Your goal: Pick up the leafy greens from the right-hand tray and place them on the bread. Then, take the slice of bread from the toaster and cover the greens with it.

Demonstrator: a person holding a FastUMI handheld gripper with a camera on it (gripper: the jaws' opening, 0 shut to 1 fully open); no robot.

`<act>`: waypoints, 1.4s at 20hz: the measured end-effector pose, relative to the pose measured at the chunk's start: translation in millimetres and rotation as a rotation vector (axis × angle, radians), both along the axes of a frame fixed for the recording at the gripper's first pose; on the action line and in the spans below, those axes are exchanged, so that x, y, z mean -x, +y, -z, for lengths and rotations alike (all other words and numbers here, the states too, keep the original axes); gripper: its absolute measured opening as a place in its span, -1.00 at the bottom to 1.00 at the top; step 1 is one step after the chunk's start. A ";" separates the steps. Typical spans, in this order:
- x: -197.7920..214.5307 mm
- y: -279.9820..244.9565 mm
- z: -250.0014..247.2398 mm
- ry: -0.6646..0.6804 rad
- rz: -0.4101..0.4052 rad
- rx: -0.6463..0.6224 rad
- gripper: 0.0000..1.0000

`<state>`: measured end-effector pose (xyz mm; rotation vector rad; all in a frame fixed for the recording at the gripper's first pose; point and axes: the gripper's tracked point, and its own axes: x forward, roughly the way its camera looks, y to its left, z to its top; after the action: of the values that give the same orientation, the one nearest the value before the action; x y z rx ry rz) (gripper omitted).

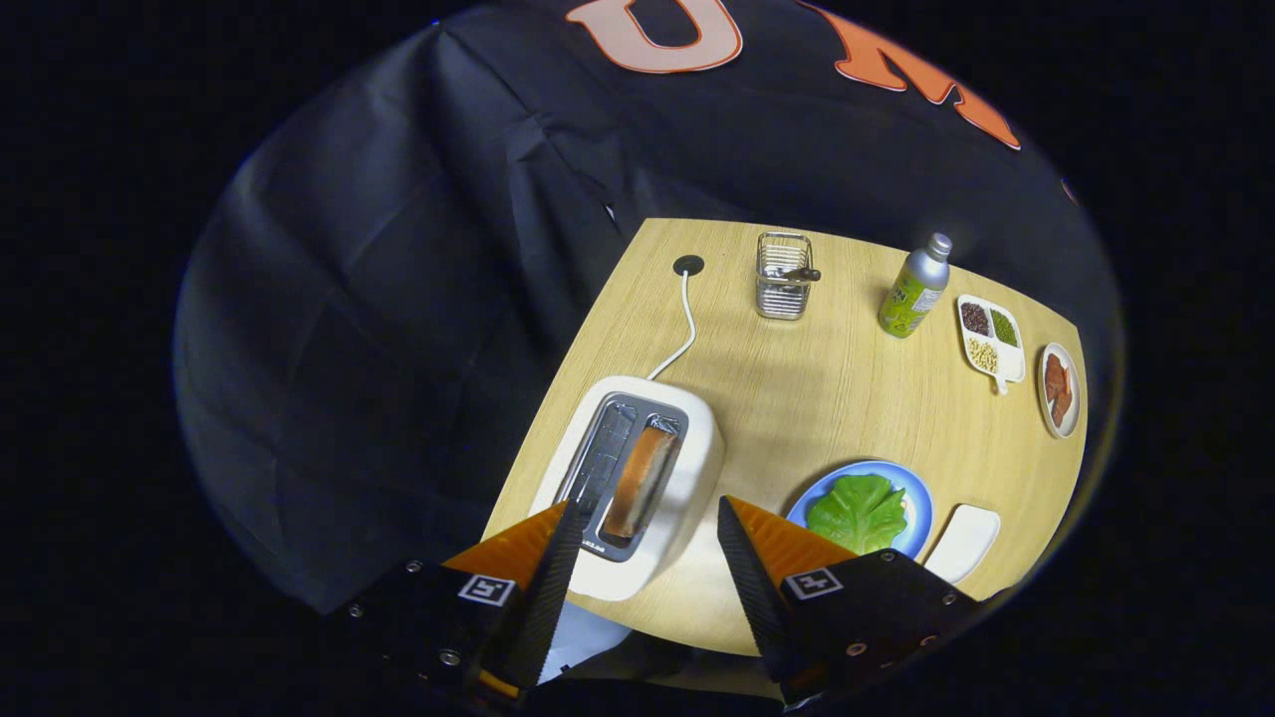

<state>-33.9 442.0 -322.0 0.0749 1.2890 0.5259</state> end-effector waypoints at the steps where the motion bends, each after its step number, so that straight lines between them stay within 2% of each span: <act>1: -0.4 3.6 4.4 0.010 0.007 0.018 0.64; 8: 7.0 22.4 41.3 0.093 0.046 0.111 0.28; 13: 9.6 30.9 58.2 0.140 0.075 0.158 0.12; 15: 15.0 33.2 64.5 0.171 0.071 0.173 -0.01; 18: 14.9 31.8 67.7 0.176 0.099 0.186 -0.47; 20: 11.2 28.8 65.8 0.159 0.112 0.180 -0.65; 28: 7.3 18.0 22.4 0.135 0.141 0.003 -0.72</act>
<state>-41.2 460.0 -344.4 0.2005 1.4049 0.4032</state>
